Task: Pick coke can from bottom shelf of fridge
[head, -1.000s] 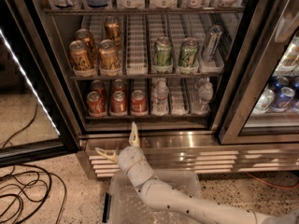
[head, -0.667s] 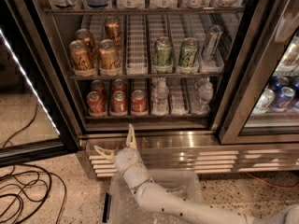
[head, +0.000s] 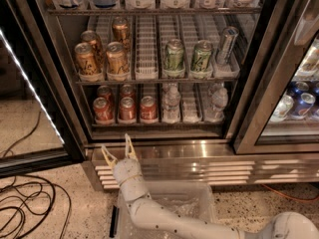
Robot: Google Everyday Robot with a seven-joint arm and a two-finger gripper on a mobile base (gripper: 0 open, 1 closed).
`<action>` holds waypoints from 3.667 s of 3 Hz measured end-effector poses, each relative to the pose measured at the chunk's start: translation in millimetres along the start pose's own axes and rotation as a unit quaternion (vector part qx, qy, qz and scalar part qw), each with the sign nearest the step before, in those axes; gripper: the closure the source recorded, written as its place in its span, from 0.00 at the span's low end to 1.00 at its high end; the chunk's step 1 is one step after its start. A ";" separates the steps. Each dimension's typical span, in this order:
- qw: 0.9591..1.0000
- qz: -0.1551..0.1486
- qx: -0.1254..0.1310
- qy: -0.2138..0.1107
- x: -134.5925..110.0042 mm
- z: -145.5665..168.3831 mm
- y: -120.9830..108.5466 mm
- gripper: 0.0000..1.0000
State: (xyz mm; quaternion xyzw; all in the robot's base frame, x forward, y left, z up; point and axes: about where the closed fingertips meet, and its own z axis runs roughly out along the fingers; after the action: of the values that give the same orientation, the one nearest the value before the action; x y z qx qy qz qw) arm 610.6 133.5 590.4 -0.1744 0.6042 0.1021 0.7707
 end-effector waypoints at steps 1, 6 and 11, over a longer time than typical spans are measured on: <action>0.999 -0.017 0.032 -0.003 -0.5 12.1 0.2 0.36; 0.993 -0.043 0.097 0.047 -5.1 76.2 -29.5 0.41; 0.979 -0.024 0.192 0.056 11.8 88.8 -48.5 0.44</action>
Offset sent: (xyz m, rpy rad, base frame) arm 0.0404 -0.0031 0.0100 -0.1189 -0.0041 -0.2294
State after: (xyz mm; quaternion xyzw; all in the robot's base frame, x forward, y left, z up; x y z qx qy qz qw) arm 710.9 123.2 604.6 -0.0431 0.6506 -0.0443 0.7569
